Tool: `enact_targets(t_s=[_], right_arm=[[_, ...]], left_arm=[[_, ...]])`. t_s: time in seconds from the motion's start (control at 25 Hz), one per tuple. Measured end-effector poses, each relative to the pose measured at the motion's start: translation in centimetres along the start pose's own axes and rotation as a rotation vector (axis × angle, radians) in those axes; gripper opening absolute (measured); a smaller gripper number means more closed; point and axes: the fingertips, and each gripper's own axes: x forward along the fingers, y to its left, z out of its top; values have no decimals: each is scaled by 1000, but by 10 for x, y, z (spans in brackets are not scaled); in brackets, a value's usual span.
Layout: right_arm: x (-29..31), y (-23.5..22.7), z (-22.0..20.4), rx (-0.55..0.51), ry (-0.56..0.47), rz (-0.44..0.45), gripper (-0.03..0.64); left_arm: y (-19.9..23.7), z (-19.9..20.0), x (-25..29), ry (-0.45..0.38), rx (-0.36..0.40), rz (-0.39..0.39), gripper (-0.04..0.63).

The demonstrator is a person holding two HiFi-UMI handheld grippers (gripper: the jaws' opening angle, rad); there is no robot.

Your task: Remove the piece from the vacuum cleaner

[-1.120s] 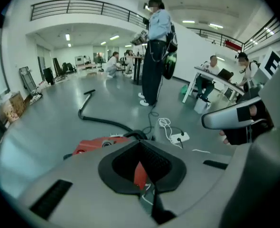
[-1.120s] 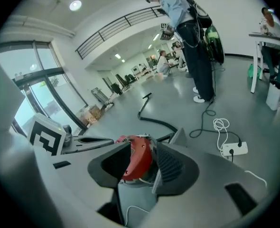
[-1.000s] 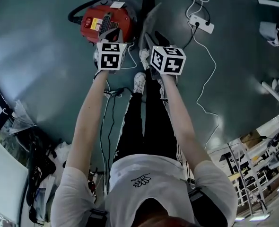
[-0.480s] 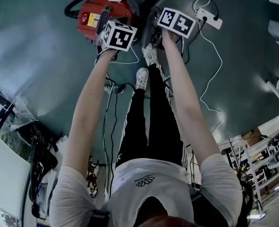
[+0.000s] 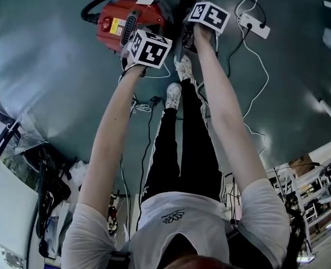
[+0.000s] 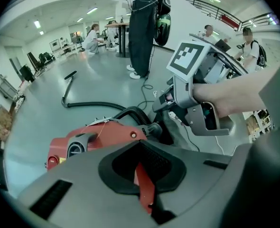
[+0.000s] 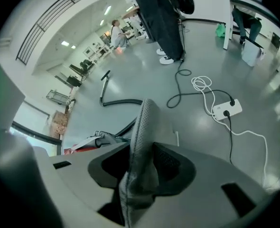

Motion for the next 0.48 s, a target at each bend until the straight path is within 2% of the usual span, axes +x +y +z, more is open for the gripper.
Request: enact_targets(t_s=[0.08, 0.2, 0.36, 0.48], right_arm=[[3, -4, -4, 9, 27, 2, 131], [2, -8, -11, -41, 44, 8, 30], [-1, -18, -13, 12, 32, 61, 21], [-5, -25, -16, -19, 47, 99, 21]], left_arm=[[1, -1, 0, -4, -10, 5, 2], [0, -2, 0, -13, -9, 25, 2], [1, -1, 0, -34, -27, 28, 2], [1, -1, -2, -53, -47, 36, 2]])
